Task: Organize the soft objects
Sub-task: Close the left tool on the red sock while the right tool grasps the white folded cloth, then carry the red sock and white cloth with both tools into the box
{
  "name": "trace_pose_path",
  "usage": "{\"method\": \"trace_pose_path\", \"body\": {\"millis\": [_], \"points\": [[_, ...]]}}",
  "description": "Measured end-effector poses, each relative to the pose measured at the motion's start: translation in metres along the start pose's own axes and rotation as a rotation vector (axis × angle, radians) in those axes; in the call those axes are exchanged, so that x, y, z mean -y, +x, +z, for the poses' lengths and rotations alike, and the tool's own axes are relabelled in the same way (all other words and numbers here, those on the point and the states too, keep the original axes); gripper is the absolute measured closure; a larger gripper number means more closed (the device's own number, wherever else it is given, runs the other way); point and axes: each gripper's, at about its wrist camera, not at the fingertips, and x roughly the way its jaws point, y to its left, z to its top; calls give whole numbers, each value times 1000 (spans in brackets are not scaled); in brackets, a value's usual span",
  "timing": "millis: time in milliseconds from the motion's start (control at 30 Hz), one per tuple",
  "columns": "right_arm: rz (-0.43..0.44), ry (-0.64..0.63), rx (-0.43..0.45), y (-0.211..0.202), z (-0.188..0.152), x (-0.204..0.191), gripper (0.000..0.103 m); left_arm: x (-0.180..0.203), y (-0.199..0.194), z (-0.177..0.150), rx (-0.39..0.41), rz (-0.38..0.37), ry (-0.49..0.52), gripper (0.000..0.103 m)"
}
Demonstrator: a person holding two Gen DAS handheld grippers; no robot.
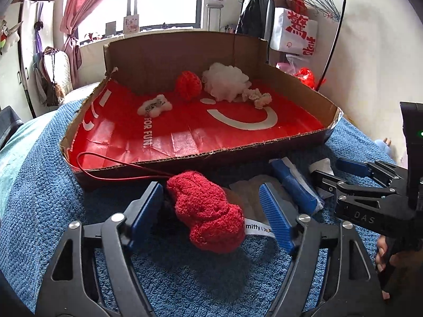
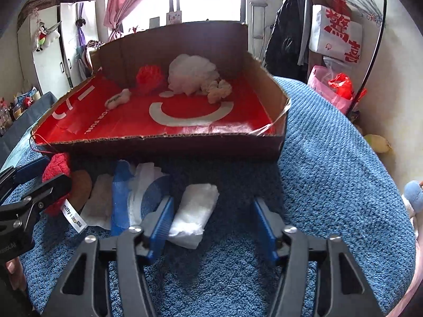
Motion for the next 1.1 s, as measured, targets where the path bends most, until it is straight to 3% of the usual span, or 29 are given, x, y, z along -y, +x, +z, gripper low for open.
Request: {"method": "trace_pose_path", "body": {"millis": [33,67,133,467,767,933,1100], "points": [[21,1,-13,2,0,1,68,0,3,0,-14,-8,2,49],[41,2,-10,2,-1,2,71,1,5,0,-19,-10,6,58],[57,-2,3,-1,-2,2,81,0,4,1,-17,-14,3,65],[88,-6,98,-29,11,-3,83,-3,-21,11,41,-58,3,67],[104,-14,102,-33,16,-8,83,-6,-28,15,55,-67,2,67],[122,-18,134,-37,36,-8,83,-8,-37,32,102,-78,22,67],[161,-40,152,-29,72,-12,82,-16,-30,65,117,-150,34,67]]}}
